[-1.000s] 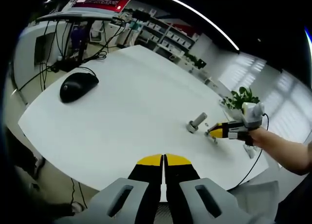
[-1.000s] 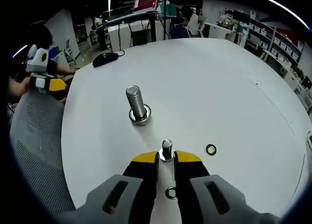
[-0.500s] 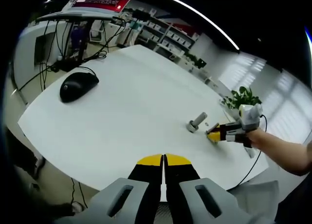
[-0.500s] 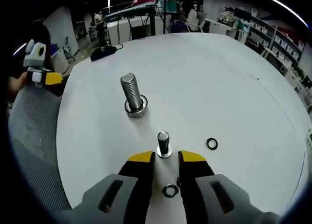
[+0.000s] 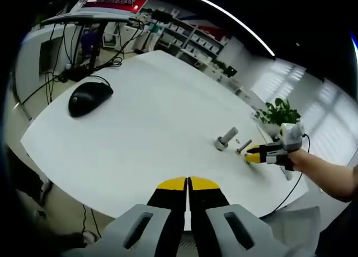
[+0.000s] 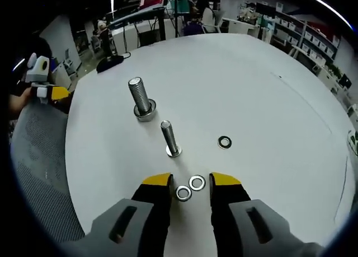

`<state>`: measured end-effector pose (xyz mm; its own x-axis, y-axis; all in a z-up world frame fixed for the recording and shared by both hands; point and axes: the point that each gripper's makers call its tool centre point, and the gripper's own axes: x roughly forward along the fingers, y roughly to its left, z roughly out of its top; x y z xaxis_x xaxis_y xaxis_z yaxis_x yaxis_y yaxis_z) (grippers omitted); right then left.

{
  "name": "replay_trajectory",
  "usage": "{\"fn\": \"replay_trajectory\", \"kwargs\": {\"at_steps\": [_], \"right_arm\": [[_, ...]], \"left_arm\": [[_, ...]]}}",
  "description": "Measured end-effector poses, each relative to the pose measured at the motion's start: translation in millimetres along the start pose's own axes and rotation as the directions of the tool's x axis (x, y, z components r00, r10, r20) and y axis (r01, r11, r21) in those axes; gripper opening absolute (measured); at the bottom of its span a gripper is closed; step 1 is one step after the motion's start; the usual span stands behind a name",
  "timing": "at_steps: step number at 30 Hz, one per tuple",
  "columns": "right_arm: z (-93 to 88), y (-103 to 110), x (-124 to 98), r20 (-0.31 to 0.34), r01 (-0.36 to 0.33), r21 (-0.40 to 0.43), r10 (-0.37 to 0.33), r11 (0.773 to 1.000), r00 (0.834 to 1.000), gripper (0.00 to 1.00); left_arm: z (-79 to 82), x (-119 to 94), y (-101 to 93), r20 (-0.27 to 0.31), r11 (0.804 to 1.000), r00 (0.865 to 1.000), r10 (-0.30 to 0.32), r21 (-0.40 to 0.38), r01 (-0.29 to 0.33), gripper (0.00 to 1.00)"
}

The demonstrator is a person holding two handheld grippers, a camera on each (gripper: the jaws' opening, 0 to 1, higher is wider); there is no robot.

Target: Place the washer onto the threaded stud by aligning its center hole with the stud, sliding it down to the base, and recovering from edge contact or off-axis alignment until the washer reaches the visible bottom stop.

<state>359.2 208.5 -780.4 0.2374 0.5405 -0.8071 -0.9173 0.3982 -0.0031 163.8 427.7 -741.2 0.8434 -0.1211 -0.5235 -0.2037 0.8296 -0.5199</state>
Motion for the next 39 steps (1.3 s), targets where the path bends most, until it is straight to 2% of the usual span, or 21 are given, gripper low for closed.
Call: {"fn": "replay_trajectory", "kwargs": {"at_steps": [9, 19, 24, 31, 33, 39], "right_arm": [[-13.6, 11.6, -9.4, -0.024, -0.017, 0.002, 0.017, 1.0, 1.0, 0.28], [-20.1, 15.1, -2.8, -0.06, -0.054, 0.0, 0.053, 0.999, 0.997, 0.27], [-19.4, 13.8, -3.1, -0.064, -0.033, -0.032, 0.031, 0.999, 0.997, 0.23], [-18.4, 14.4, -3.1, -0.071, -0.029, -0.033, 0.027, 0.999, 0.997, 0.19], [-19.2, 12.2, -1.3, -0.079, -0.036, -0.05, 0.032, 0.998, 0.996, 0.16], [-19.9, 7.4, 1.6, -0.107, -0.024, -0.048, 0.018, 0.999, 0.994, 0.14]], "left_arm": [[0.0, -0.2, 0.0, -0.001, 1.0, 1.0, 0.001, -0.001, -0.001, 0.0], [-0.5, -0.6, -0.3, -0.002, 1.0, 1.0, 0.002, -0.001, -0.002, 0.0], [-0.4, -0.7, -0.2, 0.0, 1.0, 1.0, 0.002, -0.003, -0.002, 0.0], [0.3, -0.5, -0.2, 0.003, 1.0, 1.0, -0.001, -0.004, 0.001, 0.0], [0.2, -0.4, -0.2, 0.003, 1.0, 1.0, -0.001, -0.003, 0.001, 0.0], [0.4, -0.3, -0.2, 0.004, 1.0, 1.0, -0.001, -0.007, 0.001, 0.0]]}}
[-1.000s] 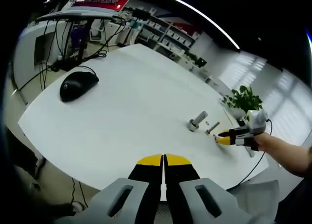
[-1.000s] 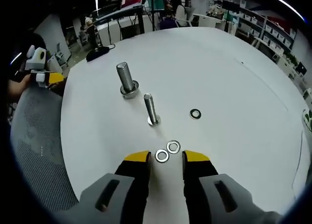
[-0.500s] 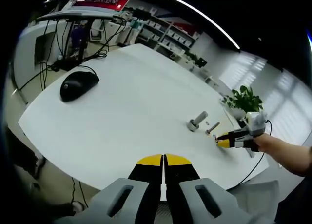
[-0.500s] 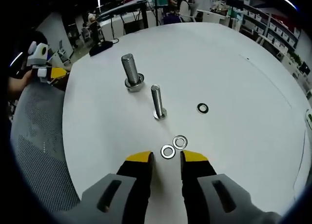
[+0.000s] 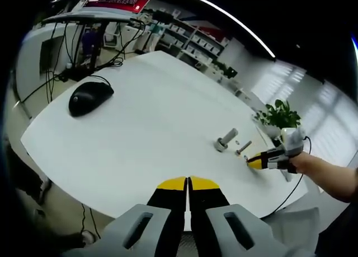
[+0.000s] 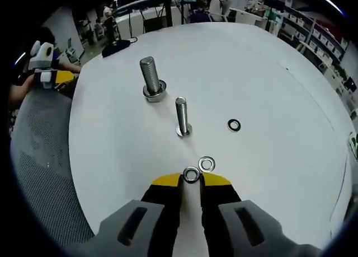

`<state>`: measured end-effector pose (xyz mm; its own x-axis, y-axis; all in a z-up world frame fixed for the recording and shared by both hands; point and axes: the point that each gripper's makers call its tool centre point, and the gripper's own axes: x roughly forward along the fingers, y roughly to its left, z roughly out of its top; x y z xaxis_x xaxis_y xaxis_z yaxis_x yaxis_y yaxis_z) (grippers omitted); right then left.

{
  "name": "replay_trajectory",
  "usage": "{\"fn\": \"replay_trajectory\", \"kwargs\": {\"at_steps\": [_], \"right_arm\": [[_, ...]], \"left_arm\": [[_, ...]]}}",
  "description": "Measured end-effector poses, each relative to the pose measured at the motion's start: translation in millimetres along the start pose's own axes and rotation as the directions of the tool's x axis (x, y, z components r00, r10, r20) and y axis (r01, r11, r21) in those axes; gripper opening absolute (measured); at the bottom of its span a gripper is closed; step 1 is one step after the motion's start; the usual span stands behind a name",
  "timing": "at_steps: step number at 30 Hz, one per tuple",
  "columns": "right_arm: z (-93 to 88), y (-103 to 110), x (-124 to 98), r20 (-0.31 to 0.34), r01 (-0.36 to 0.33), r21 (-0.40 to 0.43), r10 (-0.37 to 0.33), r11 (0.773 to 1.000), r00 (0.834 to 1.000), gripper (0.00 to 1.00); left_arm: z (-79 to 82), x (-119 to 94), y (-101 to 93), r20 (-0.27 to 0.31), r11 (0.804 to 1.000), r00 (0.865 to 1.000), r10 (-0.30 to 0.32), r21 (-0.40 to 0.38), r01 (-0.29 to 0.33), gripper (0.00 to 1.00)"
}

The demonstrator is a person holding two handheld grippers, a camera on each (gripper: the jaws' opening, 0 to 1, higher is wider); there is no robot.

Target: Place the washer onto the threaded stud by aligning its center hole with the stud, sliding it down to the base, and recovering from edge contact or off-axis alignment until the washer reaches the visible bottom stop.

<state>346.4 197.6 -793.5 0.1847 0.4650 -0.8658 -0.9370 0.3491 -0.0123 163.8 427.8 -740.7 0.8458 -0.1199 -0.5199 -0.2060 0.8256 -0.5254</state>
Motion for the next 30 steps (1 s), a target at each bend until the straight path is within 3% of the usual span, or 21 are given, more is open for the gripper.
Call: {"fn": "replay_trajectory", "kwargs": {"at_steps": [16, 30], "right_arm": [[-1.1, -4.5, -1.0, 0.041, 0.011, 0.052, -0.013, 0.999, 0.999, 0.13], [20.4, -3.1, -17.5, 0.087, 0.008, 0.037, -0.011, 0.999, 0.996, 0.13]], "left_arm": [[-0.6, 0.0, 0.2, -0.004, 1.0, 1.0, 0.001, 0.002, -0.001, 0.0], [-0.5, 0.0, 0.0, -0.004, 1.0, 1.0, 0.001, 0.002, -0.001, 0.0]]}}
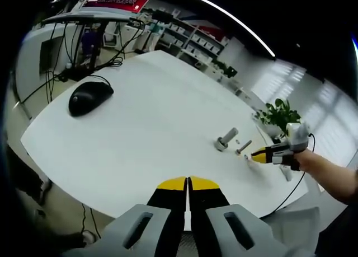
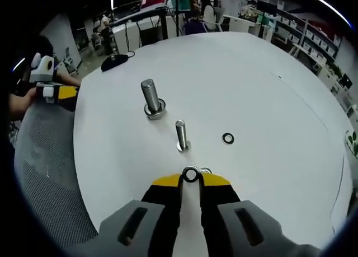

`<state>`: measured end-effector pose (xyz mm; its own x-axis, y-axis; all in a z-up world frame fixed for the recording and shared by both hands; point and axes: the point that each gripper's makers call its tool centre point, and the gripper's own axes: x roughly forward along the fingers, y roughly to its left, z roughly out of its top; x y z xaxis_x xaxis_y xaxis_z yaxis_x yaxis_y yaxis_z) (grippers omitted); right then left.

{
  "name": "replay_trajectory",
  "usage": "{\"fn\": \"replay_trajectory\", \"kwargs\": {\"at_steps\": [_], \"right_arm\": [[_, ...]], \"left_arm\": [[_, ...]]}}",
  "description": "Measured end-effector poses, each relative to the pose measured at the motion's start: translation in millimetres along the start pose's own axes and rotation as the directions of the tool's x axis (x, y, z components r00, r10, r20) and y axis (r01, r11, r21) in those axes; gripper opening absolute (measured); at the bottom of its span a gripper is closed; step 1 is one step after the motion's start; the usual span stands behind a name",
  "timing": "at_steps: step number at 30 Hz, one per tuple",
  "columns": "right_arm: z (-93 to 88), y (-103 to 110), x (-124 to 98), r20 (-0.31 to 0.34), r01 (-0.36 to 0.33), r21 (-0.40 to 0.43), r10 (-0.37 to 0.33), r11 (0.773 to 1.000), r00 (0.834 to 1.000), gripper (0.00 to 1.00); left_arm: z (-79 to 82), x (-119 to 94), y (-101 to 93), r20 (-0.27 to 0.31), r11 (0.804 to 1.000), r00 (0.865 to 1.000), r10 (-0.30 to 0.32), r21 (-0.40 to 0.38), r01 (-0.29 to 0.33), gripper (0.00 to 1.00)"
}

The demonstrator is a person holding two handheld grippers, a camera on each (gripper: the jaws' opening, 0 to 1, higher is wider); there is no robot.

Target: Place the washer onto the threaded stud by aligning its center hole with the stud, sliding it down to the base, and recovering from edge contact or off-axis alignment until the washer reaches the visible bottom stop.

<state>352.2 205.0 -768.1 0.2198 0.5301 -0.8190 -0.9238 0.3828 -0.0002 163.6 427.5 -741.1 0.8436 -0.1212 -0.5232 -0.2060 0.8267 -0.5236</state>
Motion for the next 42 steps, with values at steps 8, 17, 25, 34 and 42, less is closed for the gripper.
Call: {"fn": "replay_trajectory", "kwargs": {"at_steps": [8, 17, 25, 34, 42], "right_arm": [[18.5, 2.0, -9.3, 0.031, -0.003, -0.021, 0.003, 1.0, 1.0, 0.13], [35.7, 6.1, -16.4, 0.051, -0.01, -0.046, 0.013, 0.999, 0.999, 0.13], [47.3, 10.4, -13.9, 0.055, -0.023, -0.071, 0.027, 0.997, 0.998, 0.13], [52.4, 12.9, -6.0, 0.049, -0.035, -0.081, 0.039, 0.996, 0.998, 0.13], [54.0, 13.2, -3.3, 0.04, -0.041, -0.084, 0.045, 0.996, 0.998, 0.13]], "left_arm": [[-0.3, -0.1, -0.2, -0.002, 1.0, 1.0, -0.001, 0.002, 0.001, 0.0], [-0.3, -0.1, 0.0, -0.001, 1.0, 1.0, -0.001, 0.002, 0.001, 0.0], [0.0, -0.2, 0.2, -0.001, 1.0, 1.0, 0.001, 0.002, -0.001, 0.0], [0.3, -0.4, 0.5, 0.002, 1.0, 1.0, 0.001, 0.0, -0.001, 0.0], [0.9, -0.5, 0.5, 0.005, 1.0, 1.0, 0.002, -0.002, -0.002, 0.0]]}}
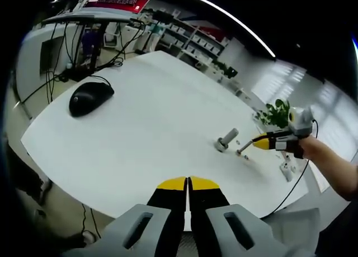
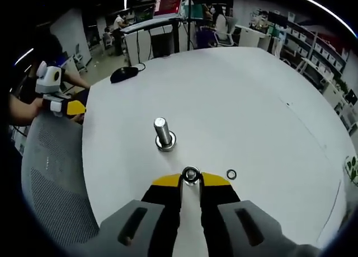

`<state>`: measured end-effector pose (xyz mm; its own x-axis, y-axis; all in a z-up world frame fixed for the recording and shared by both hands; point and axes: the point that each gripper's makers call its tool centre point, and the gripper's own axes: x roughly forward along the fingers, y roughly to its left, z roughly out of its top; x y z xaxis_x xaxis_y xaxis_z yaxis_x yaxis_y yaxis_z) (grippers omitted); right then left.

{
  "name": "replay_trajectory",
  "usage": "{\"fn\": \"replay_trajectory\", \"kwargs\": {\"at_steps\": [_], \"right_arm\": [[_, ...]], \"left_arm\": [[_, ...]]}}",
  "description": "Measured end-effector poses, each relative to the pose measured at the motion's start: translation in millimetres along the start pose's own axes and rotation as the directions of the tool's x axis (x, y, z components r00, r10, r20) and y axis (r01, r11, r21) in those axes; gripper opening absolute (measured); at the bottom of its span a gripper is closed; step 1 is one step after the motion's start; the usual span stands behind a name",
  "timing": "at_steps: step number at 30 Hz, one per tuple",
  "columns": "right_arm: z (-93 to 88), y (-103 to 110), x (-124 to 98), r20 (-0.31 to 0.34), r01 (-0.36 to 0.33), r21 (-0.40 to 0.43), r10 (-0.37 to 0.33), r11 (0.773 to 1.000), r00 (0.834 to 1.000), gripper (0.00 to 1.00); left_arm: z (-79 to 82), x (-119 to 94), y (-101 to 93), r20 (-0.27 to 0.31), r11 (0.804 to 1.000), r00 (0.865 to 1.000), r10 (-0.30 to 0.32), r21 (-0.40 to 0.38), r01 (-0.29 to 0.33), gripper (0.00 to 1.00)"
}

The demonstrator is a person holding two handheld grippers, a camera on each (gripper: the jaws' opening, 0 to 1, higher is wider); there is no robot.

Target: Place the washer onto the threaded stud by aligning its center hole with the stud, sliding it down to the base, and recovering from edge contact or off-axis alignment until the washer reaches the visible bottom stop.

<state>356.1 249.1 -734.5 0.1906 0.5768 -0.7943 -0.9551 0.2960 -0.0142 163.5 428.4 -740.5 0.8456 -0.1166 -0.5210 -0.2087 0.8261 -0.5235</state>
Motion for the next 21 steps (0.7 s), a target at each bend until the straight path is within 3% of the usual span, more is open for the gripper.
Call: {"fn": "replay_trajectory", "kwargs": {"at_steps": [21], "right_arm": [[-1.9, -2.3, 7.7, -0.05, -0.009, -0.017, 0.008, 1.0, 0.999, 0.13]], "left_arm": [[0.2, 0.1, -0.1, 0.003, 1.0, 1.0, -0.002, -0.003, 0.002, 0.0]]}}
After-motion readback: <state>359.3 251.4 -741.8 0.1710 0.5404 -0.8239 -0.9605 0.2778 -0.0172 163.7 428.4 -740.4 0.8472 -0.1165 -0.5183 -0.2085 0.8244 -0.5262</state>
